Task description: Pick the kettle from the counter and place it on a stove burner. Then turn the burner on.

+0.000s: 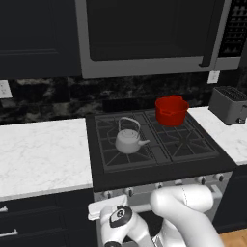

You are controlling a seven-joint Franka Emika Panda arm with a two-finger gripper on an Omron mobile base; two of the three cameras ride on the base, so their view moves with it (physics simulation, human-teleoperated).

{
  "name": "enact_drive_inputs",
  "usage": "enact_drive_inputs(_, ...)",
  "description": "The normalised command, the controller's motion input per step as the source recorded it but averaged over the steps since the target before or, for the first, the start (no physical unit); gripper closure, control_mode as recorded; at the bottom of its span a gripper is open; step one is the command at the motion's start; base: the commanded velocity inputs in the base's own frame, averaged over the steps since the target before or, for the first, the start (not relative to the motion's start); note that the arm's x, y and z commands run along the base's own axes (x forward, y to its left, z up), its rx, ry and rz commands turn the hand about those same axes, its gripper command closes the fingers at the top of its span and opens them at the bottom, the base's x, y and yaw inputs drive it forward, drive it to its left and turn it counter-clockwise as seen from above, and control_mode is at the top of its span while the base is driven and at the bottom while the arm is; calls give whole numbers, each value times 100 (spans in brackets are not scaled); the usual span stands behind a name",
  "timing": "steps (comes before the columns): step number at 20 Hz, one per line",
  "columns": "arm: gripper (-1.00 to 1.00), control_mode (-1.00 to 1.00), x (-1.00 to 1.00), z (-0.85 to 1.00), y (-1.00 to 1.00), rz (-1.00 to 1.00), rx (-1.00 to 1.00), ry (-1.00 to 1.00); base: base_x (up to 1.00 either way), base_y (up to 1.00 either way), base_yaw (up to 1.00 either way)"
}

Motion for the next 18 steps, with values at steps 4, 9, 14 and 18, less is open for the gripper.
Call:
enact_drive_inputs(4, -100, -100, 0, 18, 0, 0, 0, -4, 0, 0, 0)
enact_drive_inputs(9, -100, -100, 0, 6, 0, 0, 0, 0, 0, 0, 0)
enact_drive_inputs(14, -100, -100, 0, 0, -1, 0, 0, 0, 0, 0, 0)
enact_drive_inputs(18, 100, -100, 0, 0, 0, 0, 0, 0, 0, 0, 0)
